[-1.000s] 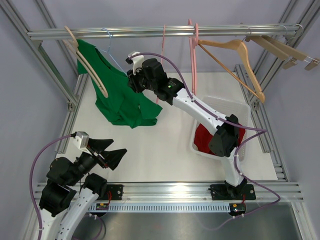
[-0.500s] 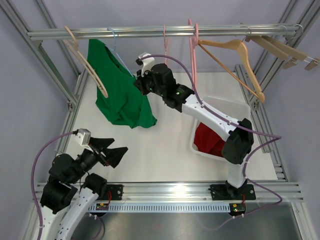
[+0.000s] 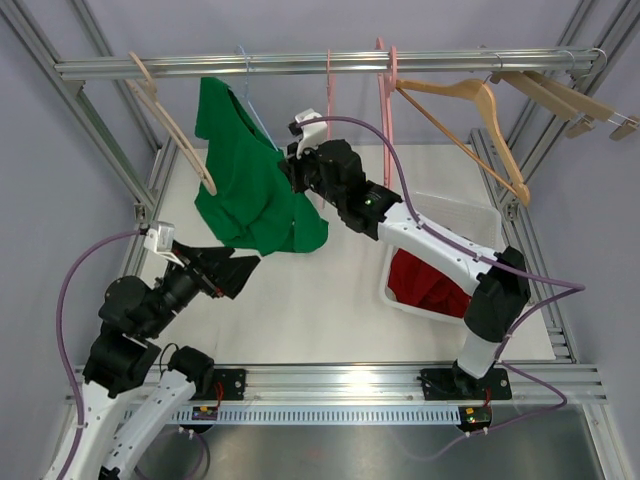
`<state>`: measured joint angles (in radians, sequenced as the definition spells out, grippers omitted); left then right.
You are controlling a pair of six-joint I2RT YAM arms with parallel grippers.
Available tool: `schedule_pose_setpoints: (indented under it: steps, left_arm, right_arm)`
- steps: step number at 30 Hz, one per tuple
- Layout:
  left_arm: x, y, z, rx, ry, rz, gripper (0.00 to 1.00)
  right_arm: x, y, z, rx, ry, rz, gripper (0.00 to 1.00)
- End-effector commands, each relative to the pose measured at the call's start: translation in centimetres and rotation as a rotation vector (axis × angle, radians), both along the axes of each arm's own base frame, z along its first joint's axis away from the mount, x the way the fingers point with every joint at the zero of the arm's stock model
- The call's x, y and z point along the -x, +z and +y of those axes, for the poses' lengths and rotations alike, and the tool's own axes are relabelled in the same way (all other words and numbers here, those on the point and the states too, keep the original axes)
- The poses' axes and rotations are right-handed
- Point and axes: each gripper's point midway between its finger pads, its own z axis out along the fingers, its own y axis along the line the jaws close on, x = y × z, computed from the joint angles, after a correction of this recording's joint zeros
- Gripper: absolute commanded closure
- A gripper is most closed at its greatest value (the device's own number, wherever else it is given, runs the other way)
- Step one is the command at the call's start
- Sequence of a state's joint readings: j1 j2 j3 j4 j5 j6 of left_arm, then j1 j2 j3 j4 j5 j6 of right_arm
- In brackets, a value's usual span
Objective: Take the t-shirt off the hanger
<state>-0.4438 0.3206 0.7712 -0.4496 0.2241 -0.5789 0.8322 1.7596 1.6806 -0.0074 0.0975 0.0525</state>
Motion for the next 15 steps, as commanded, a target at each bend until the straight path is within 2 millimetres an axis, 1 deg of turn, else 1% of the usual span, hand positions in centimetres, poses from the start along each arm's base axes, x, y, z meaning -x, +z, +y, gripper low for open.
schedule_pose_setpoints:
  steps: [1, 2, 3, 4, 5, 6, 7, 8, 9, 10, 11, 12, 13, 14, 15]
  left_arm:
    - [-1.5, 5.7, 0.2, 0.121, 0.054, -0.103, 0.01]
    - [-1.8, 6.7, 0.1, 0.145, 0.058, -0.117, 0.01]
    - [-2.5, 6.8, -0.2, 0.147, 0.062, -0.105, 0.01]
    - [-3.1, 7.0, -0.3, 0.154, 0.074, -0.101, 0.01]
    - [-3.4, 8.0, -0.3, 0.181, 0.078, -0.111, 0.01]
    - [-4.4, 7.7, -0.7, 0.178, 0.083, -0.092, 0.01]
    - [-4.9, 8.0, -0.7, 0.191, 0.096, -0.084, 0.01]
    - [-5.3, 8.6, -0.8, 0.205, 0.103, -0.089, 0.01]
    - [-6.3, 8.3, -1.2, 0.206, 0.110, -0.067, 0.01]
    - [-6.6, 8.9, -1.3, 0.225, 0.110, -0.076, 0.02]
    - [-7.0, 9.0, -1.4, 0.231, 0.117, -0.073, 0.03]
    - [-7.9, 8.9, -1.4, 0.236, 0.137, -0.061, 0.03]
    - [-8.3, 9.4, -1.6, 0.253, 0.139, -0.068, 0.04]
    - [-8.6, 9.7, -1.7, 0.263, 0.137, -0.075, 0.05]
    - [-8.6, 9.9, -2.1, 0.274, 0.120, -0.076, 0.06]
  right_arm:
    - [1.8, 3.3, -0.3, -0.077, -0.033, -0.094, 1.00]
    - [2.1, 3.1, -0.3, -0.067, -0.041, -0.099, 1.00]
    - [2.9, 3.3, -0.2, -0.063, -0.051, -0.112, 1.00]
    - [3.3, 2.2, -0.3, -0.045, -0.058, -0.103, 1.00]
    - [4.0, 2.8, -0.5, -0.061, -0.067, -0.111, 1.00]
    - [4.7, 1.6, -0.5, -0.043, -0.083, -0.101, 1.00]
    - [5.1, 1.3, -0.6, -0.041, -0.090, -0.100, 1.00]
    - [5.5, 2.0, -1.2, -0.059, -0.115, -0.109, 1.00]
    - [6.5, 0.9, -1.0, -0.042, -0.109, -0.100, 1.00]
    - [6.9, 0.7, -1.1, -0.040, -0.115, -0.098, 1.00]
    - [7.4, 1.2, -1.6, -0.064, -0.133, -0.095, 1.00]
    - [8.2, 0.2, -1.4, -0.052, -0.123, -0.080, 1.00]
    - [8.7, 0.1, -1.5, -0.058, -0.125, -0.078, 1.00]
    - [8.9, 0.3, -1.9, -0.066, -0.144, -0.078, 1.00]
    - [9.2, -0.4, -2.1, -0.055, -0.150, -0.075, 1.00]
